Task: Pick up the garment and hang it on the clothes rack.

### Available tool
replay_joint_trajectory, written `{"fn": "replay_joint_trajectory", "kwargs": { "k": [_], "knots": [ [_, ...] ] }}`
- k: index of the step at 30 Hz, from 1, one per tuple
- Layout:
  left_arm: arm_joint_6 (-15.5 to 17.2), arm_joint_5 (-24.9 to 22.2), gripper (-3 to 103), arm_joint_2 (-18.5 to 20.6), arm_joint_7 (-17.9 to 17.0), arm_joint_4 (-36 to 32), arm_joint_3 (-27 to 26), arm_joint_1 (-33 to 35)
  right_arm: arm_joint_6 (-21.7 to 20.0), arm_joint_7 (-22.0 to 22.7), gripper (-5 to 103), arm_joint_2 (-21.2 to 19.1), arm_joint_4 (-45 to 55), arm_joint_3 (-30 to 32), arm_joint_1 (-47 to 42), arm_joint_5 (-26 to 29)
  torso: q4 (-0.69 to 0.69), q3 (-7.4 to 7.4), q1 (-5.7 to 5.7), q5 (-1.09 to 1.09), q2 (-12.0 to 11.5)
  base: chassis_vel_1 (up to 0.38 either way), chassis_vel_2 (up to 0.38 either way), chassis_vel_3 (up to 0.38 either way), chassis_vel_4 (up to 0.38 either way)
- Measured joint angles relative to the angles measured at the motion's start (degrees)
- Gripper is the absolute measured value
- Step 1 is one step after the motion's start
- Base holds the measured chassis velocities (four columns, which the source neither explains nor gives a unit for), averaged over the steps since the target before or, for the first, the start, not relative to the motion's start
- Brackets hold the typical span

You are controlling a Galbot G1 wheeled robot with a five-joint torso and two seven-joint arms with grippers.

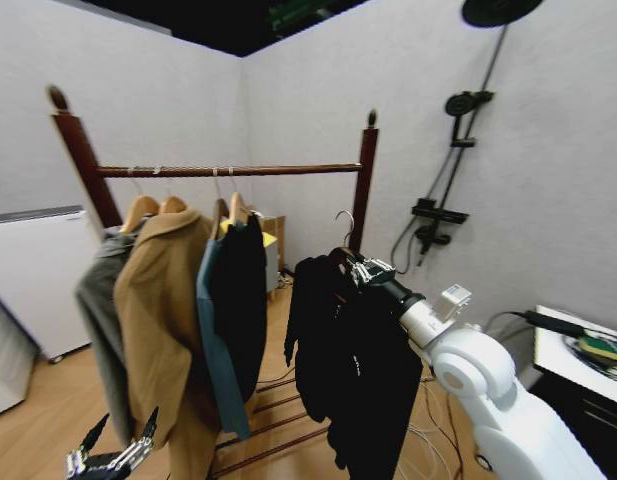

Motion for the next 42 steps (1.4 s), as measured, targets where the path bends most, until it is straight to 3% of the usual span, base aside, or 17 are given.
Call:
{"fn": "replay_joint_trajectory", "kwargs": {
  "k": [6, 13, 21, 26, 31, 36, 42],
  "knots": [
    [0.0, 0.0, 100, 0.0, 0.01, 0.0, 0.0, 0.0, -0.01, -0.45, 10, 0.31, -1.32, -0.89, 2.57, -0.14, -0.03, 0.0, 0.0, 0.0, 0.0, -0.052, 0.048, 0.05, -0.047],
    [0.0, 0.0, 100, 0.0, 0.01, 0.0, 0.0, 0.0, 0.89, -2.81, 10, 0.43, -2.17, -0.9, 3.67, 0.15, 0.03, 0.0, 0.01, 0.0, -0.01, -0.105, 0.117, 0.121, -0.11],
    [0.0, 0.0, 100, 0.0, 0.01, 0.0, 0.0, -0.01, -0.29, -1.49, 10, 0.69, 4.22, 0.93, 1.2, 0.96, -0.03, 0.01, 0.03, 0.0, -0.02, -0.066, 0.05, 0.052, -0.048],
    [0.0, 0.0, 100, 0.0, 0.0, 0.0, 0.0, 0.0, -5.66, 0.71, 10, 0.67, 3.07, -1.69, 10.27, 4.07, 0.02, -0.01, -0.03, -0.01, 0.01, 0.0, 0.0, 0.0, 0.0],
    [0.0, 0.0, 100, 0.0, 0.01, 0.0, 0.0, 0.0, -9.7, -0.06, 10, -0.44, -2.33, -3.65, 18.68, 6.7, 0.01, 0.0, 0.0, 0.0, 0.0, 0.0, 0.0, 0.0, 0.0],
    [0.0, 0.0, 100, 0.0, 0.0, 0.0, 0.0, 0.0, -11.16, -1.72, 10, -1.69, -9.27, -7.67, 27.59, 7.24, -0.01, 0.01, 0.02, 0.01, -0.01, 0.0, 0.0, 0.0, 0.0],
    [0.0, 0.0, 100, 0.0, 0.02, 0.0, 0.0, 0.0, -13.29, -0.69, 10, 1.11, -16.09, -15.36, 37.94, 7.9, 0.01, 0.01, 0.02, 0.0, -0.01, 0.0, 0.0, 0.0, 0.0]
  ]
}}
